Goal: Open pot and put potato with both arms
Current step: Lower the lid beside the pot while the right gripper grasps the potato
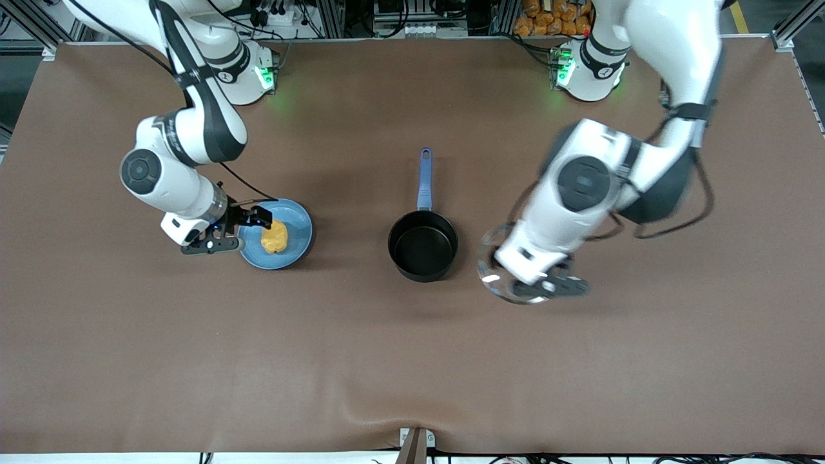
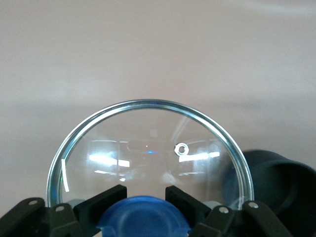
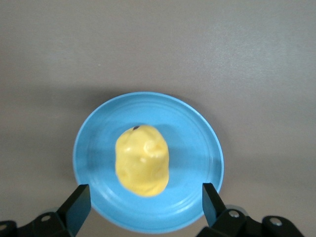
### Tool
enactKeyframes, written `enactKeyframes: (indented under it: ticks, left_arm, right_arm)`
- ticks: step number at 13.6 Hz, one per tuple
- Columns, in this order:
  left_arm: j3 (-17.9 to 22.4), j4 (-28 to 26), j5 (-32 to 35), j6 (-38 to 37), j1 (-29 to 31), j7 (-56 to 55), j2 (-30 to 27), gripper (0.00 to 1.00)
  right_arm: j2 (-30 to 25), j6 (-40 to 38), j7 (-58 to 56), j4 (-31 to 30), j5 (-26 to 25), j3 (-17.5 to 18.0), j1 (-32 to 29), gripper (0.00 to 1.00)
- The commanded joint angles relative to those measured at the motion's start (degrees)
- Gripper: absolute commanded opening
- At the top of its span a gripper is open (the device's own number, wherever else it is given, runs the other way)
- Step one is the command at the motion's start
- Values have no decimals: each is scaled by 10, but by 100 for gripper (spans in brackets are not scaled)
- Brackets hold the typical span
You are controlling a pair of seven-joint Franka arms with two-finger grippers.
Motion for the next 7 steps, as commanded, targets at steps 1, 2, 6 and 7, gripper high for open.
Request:
enactKeyframes:
  ticks: [1,2,6,7]
  left_arm:
    - [-8,-26,26,-1,65,75,-15,0]
    - [-8,-37,29,9,89,97,-11,0]
    - [-9,-157,29,185,179,143,3,0]
    - [-8,-183,29,228,198,157,11,0]
  right_arm:
    - [52,72,-7,-5,-8,-3,13,100]
    - [64,92,-7,-7,-8,-3,16,100]
    - [78,104,-7,-17,-12,-4,31,83]
    - [77,102,-7,-18,-19,-4,30,64]
